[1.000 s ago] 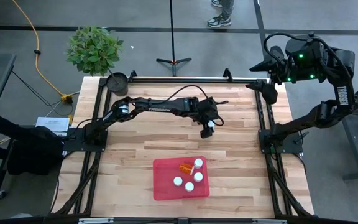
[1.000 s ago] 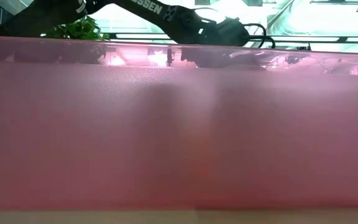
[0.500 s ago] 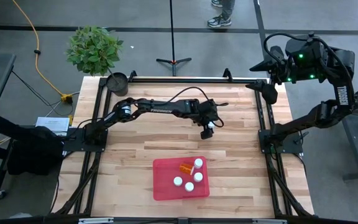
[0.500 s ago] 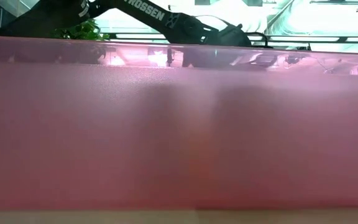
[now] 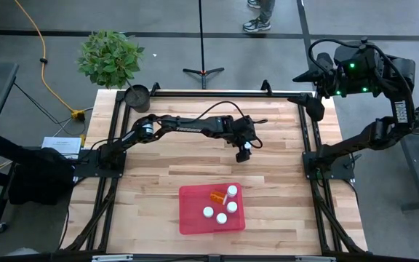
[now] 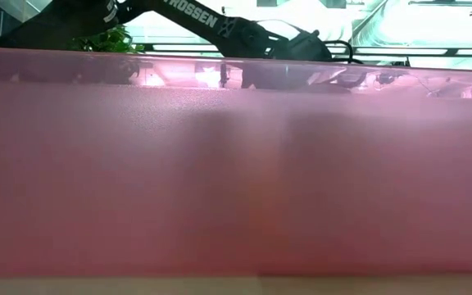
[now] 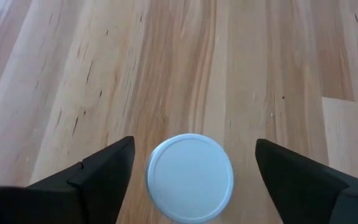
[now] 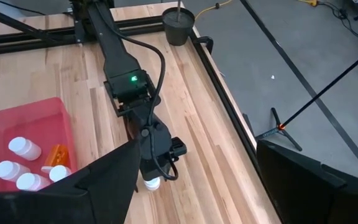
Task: Pick and place pill bottles into a basket
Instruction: Put the white medicine bottle into the red container
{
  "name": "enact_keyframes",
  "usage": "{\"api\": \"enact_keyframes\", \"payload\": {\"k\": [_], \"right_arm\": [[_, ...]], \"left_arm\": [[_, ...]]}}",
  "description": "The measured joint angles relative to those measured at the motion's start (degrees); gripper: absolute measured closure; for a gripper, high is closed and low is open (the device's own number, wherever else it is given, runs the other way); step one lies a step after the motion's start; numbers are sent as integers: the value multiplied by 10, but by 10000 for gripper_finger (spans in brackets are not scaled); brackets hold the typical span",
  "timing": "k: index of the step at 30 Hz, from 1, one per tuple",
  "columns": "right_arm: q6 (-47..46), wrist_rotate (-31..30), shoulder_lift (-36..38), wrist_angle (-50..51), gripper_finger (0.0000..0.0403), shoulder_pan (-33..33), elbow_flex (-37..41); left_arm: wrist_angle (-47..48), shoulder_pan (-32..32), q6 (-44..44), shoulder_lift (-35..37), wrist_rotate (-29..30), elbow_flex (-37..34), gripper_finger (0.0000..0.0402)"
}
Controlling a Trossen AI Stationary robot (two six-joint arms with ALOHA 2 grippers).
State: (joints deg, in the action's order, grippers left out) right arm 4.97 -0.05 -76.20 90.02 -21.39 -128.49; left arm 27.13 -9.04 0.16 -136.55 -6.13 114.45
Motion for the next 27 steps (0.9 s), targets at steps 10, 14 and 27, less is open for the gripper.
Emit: {"api": "enact_keyframes", "payload": {"k": [10, 14, 27], "right_arm": [[-5, 0, 0, 0, 91, 0, 0], [-10, 0, 0, 0, 91, 0, 0], [-10, 0, 0, 0, 91, 0, 0]], "left_arm": [[11, 0, 0, 0, 0, 0, 161], [14, 0, -1, 2, 2, 2, 211], [1, 0, 9, 2, 12, 0, 212]]}}
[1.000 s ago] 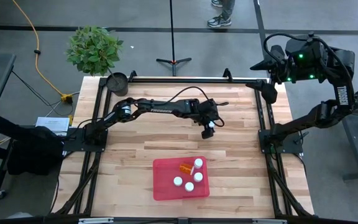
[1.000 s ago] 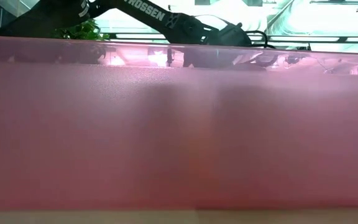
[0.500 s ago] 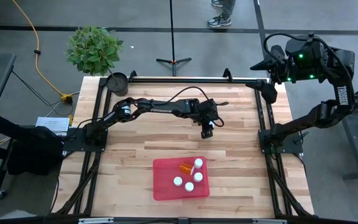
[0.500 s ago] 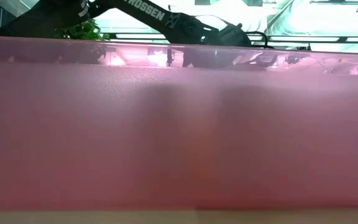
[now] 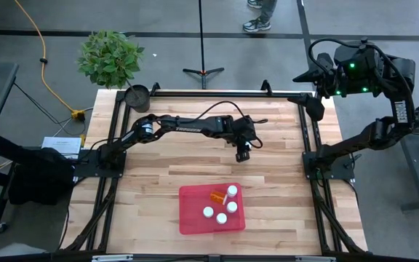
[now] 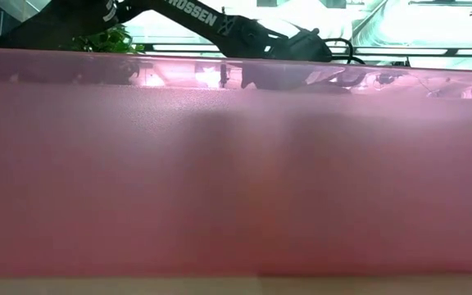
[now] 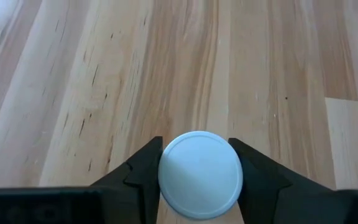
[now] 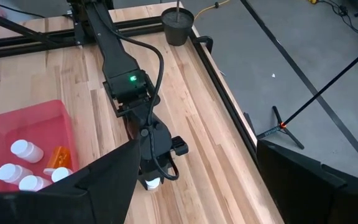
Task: Pick and place pill bottles into a basket
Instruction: Put the white medicine bottle into the red container
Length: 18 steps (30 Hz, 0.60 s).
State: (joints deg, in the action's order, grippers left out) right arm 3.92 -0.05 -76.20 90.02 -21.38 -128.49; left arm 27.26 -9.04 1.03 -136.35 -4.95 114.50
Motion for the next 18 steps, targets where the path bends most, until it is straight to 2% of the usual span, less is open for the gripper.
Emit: {"api": "enact_keyframes", "payload": {"k": [7, 18], "right_arm": [[0, 0, 0, 0, 91, 0, 0], [-3, 0, 1, 0, 91, 0, 0]], "left_arm": [[27, -3, 13, 10, 21, 14, 212], [187, -25, 55, 13, 45, 174, 212]]}}
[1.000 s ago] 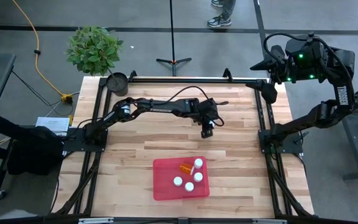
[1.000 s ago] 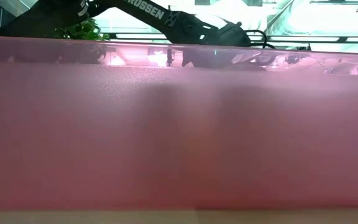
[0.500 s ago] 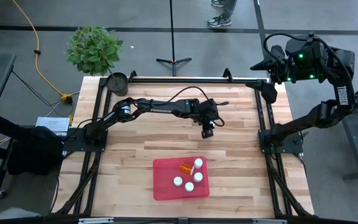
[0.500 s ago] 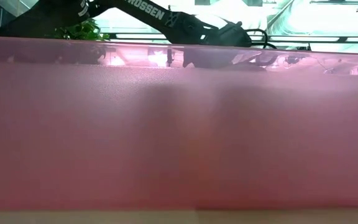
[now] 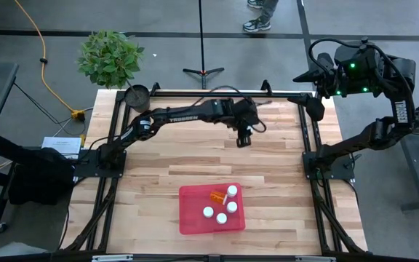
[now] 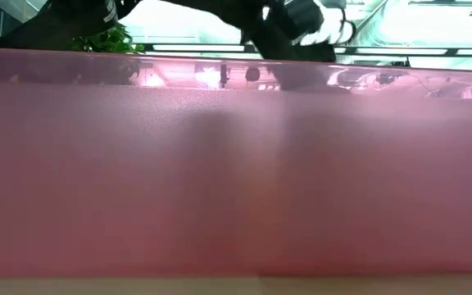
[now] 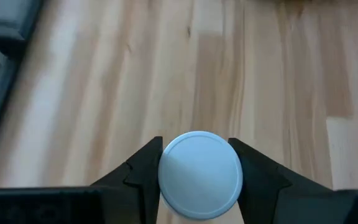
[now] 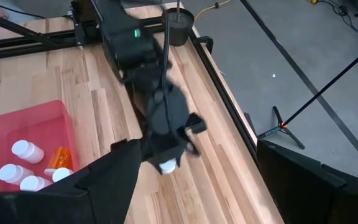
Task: Pick and place pill bottles into a basket
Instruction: Put the white medicine bottle into the red container
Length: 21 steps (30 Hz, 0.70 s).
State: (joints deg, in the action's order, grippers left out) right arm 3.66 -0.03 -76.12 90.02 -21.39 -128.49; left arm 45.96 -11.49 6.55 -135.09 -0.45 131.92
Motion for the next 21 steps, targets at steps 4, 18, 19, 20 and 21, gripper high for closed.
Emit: {"api": "enact_keyframes", "payload": {"k": [4, 18, 19, 20, 21], "right_arm": [[-2, 0, 0, 0, 91, 0, 0], [-3, 0, 0, 0, 91, 0, 0], [-3, 0, 0, 0, 91, 0, 0], [-3, 0, 0, 0, 91, 0, 0], [-3, 0, 0, 0, 91, 0, 0]], "left_arm": [[17, -8, 15, 12, 0, 26, 212], [117, -24, 29, 89, -20, 27, 212], [120, -24, 33, 96, -22, 27, 212], [133, -24, 35, 102, -24, 27, 212], [137, -24, 37, 106, -25, 27, 212]]}}
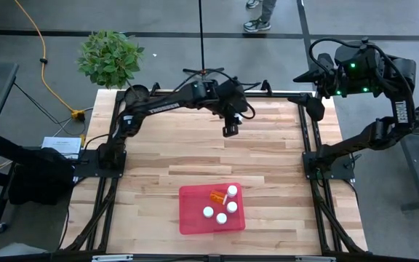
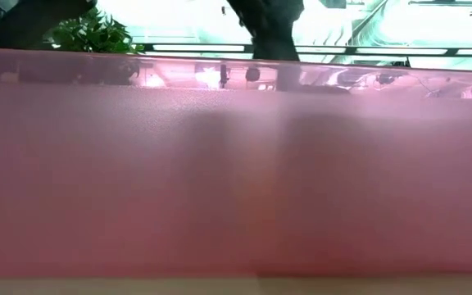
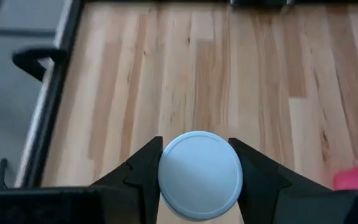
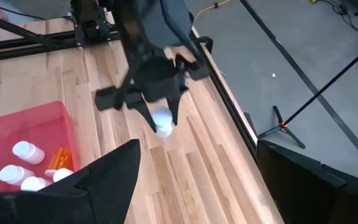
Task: Pick and place pill bottles into a basket
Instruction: Put the white medicine bottle into the red container
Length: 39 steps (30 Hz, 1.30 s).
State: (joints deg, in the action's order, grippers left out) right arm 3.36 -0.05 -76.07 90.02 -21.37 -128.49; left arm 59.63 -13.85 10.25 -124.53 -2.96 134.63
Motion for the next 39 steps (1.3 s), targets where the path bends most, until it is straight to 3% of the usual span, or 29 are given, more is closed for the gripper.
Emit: {"api": "enact_keyframes", "payload": {"k": [20, 33, 39], "right_arm": [[-8, 0, 0, 0, 91, 0, 0], [-19, 0, 0, 0, 91, 0, 0], [-24, 0, 1, 0, 91, 0, 0]], "left_arm": [[70, -23, 0, 132, 0, 0, 212], [227, -14, -30, 187, -35, 0, 212], [263, 19, -47, 210, -59, 0, 212]]}}
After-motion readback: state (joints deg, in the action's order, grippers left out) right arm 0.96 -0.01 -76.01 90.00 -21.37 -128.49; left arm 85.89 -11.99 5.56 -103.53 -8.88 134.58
